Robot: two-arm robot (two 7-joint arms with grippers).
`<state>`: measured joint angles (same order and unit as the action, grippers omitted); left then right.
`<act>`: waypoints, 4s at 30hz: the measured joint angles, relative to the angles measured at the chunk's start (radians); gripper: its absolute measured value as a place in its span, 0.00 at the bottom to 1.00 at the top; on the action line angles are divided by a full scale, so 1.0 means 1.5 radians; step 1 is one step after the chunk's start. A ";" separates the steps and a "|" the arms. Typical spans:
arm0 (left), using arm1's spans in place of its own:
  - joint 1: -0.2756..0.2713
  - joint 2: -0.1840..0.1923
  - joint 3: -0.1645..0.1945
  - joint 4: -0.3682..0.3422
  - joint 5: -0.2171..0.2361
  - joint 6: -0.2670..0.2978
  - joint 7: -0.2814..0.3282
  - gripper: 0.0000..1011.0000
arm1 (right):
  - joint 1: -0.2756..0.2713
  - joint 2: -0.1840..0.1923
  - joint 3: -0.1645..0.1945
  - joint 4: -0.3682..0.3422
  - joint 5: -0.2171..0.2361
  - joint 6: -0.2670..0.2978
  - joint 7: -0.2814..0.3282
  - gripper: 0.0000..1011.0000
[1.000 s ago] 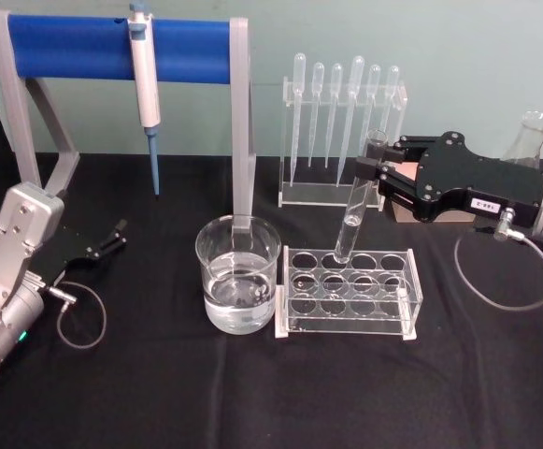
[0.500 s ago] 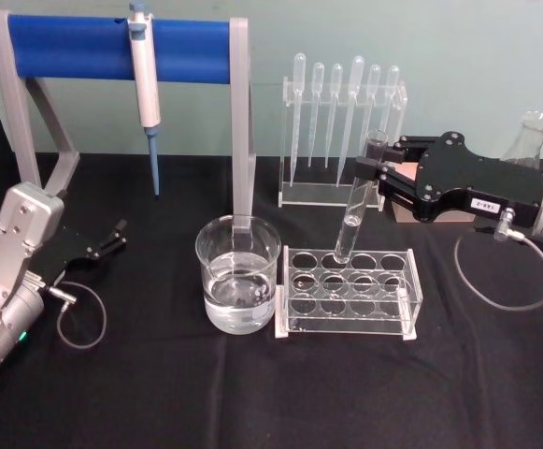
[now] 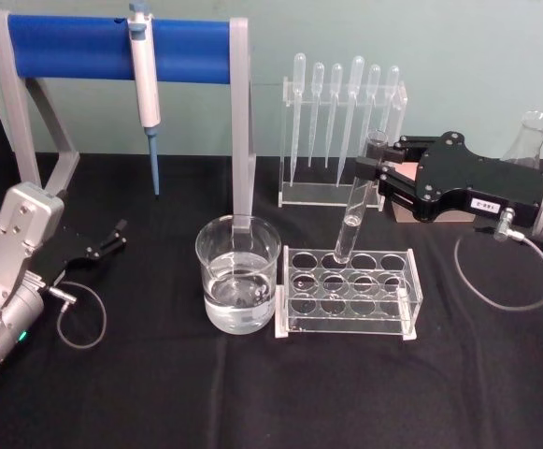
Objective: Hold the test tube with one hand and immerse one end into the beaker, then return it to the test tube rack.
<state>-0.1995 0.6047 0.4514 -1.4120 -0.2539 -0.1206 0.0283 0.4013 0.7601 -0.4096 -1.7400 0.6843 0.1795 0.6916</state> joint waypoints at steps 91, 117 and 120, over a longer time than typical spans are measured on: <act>0.000 0.000 0.000 0.000 0.000 0.000 0.000 0.99 | 0.000 0.000 0.000 0.000 0.000 0.000 0.000 0.24; 0.000 0.000 0.000 0.000 0.000 0.000 0.000 0.99 | 0.000 0.000 0.000 0.000 0.000 0.000 0.000 0.24; 0.000 0.000 0.000 0.000 0.000 0.000 0.000 0.99 | 0.000 0.000 0.000 0.000 0.000 0.000 0.000 0.24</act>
<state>-0.1995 0.6047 0.4514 -1.4120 -0.2539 -0.1205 0.0283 0.4013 0.7602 -0.4096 -1.7400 0.6843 0.1795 0.6915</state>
